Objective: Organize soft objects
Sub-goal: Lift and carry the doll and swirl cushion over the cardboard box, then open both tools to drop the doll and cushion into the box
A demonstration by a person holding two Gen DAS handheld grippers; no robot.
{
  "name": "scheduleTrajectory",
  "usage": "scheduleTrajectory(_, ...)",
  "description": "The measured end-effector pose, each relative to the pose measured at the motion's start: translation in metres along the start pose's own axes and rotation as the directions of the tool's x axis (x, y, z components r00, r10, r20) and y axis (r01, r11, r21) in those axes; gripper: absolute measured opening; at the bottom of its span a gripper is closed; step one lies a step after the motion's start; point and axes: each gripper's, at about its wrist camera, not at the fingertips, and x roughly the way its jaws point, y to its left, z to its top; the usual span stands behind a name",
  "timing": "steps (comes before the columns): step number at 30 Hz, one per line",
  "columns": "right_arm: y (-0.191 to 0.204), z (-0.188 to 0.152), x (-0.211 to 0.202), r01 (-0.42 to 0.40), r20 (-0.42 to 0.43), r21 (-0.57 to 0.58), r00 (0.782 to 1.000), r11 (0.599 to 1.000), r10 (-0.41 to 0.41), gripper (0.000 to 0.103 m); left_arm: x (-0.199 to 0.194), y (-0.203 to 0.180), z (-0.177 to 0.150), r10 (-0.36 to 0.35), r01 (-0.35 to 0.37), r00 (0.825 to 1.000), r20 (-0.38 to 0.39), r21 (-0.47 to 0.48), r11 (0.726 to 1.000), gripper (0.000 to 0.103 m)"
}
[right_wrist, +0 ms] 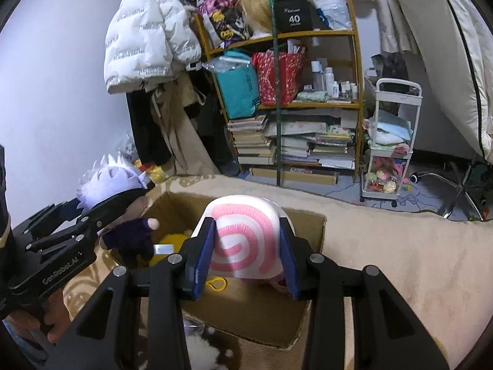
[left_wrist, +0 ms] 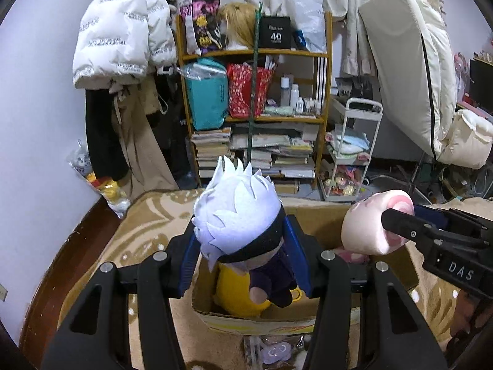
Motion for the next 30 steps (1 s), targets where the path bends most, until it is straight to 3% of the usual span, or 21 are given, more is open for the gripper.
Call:
scheduleTrajectory(10, -0.008, -0.018, 0.024, 0.005, -0.087, 0.013, 0.996, 1.000, -0.004, 0.044, 0.028, -0.005, -0.017, -0.028, 0.028, 0.996, -0.089, -0.006, 1.000, 0.053)
scheduleTrajectory(20, -0.011, -0.026, 0.030, 0.012, -0.126, 0.021, 0.992, 1.000, -0.009, 0.049, 0.033, -0.019, -0.025, -0.028, 0.032, 0.995, -0.094, 0.039, 0.999, 0.056)
scheduleTrajectory(24, -0.011, -0.026, 0.030, 0.007, -0.127, 0.025, 0.992, 1.000, -0.004, 0.050, 0.030, -0.021, -0.027, -0.007, 0.012, 0.997, -0.083, 0.058, 0.998, 0.073)
scheduleTrajectory(27, -0.011, -0.026, 0.026, -0.005, -0.115, 0.034, 0.993, 0.999, 0.009, 0.050, 0.026, -0.022, -0.028, 0.006, -0.001, 0.997, -0.081, 0.069, 0.998, 0.074)
scheduleTrajectory(30, -0.011, -0.025, 0.020, -0.023, -0.101, 0.042, 0.995, 0.999, 0.027, 0.060, 0.020, -0.019, -0.030, 0.025, -0.020, 0.996, -0.083, 0.060, 0.998, 0.086)
